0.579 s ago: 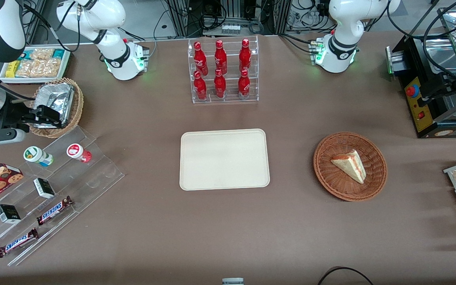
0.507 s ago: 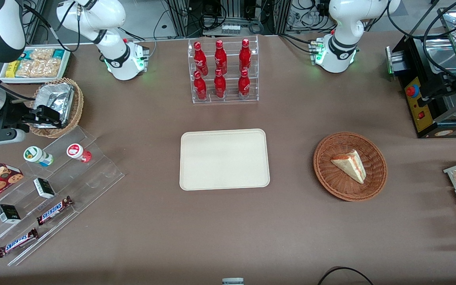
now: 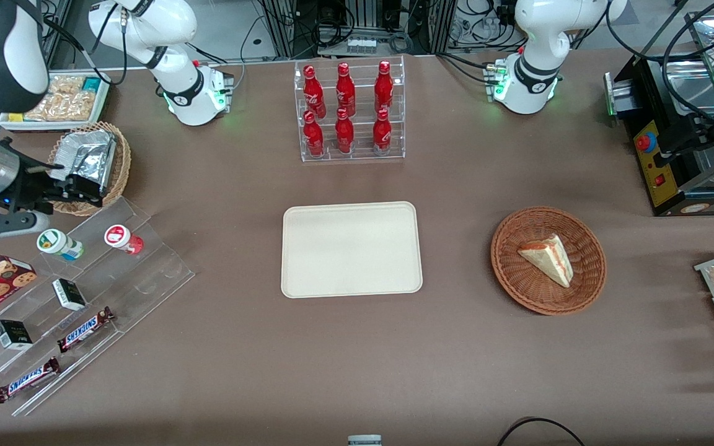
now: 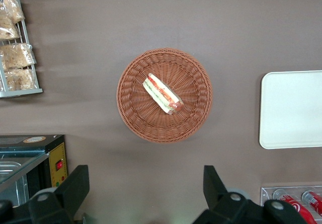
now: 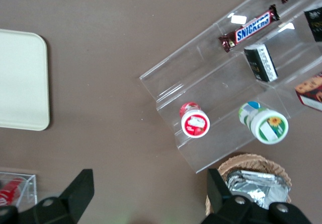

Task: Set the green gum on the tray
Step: 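Move the right gripper down toward the green sunflower gum jar on the display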

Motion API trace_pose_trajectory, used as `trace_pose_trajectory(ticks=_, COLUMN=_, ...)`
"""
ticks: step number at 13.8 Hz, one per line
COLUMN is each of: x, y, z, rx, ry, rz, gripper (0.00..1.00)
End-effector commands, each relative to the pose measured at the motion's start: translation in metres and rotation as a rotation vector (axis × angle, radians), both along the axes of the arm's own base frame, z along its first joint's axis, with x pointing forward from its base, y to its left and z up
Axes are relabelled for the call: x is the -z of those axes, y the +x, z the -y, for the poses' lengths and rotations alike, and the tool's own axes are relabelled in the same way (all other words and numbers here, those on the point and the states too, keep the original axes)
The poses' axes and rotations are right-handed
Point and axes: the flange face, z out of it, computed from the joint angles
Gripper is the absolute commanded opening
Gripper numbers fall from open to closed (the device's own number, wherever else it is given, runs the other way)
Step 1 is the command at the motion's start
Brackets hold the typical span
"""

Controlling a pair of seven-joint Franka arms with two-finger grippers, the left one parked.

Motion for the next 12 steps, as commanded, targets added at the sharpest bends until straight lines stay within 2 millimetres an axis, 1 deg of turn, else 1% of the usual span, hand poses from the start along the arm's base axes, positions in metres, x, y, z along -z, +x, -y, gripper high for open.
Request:
trace_pose_trajectory(ticks=1, x=0.031, y=0.002, z=0.025, rx=-0.108, ry=0.027, rz=0.021, gripper=1.00)
trace_pose_trajectory(ticks=3, x=0.051, y=0.003, z=0.039, rx=-0.226, ry=0.037, rz=0.045, gripper=1.00)
trace_pose_trajectory(ticks=5, x=0.068, y=0.007, z=0.070, rx=-0.383, ry=0.050, rz=0.048, gripper=1.00)
trace_pose_trajectory(ticks=6, x=0.074, y=0.009, z=0.082, rx=-0.446, ry=0.056, rz=0.048, gripper=1.00)
trace_pose_trajectory(ticks=8, x=0.085, y=0.005, z=0.107, rx=-0.498, ry=0.057, rz=0.054, gripper=1.00)
trace_pose_trajectory(ticks=9, x=0.088, y=0.002, z=0.115, rx=-0.542, ry=0.056, rz=0.062, gripper=1.00)
trace_pose_trajectory(ticks=12, x=0.095, y=-0.010, z=0.151, rx=-0.629, ry=0.064, rz=0.059, gripper=1.00)
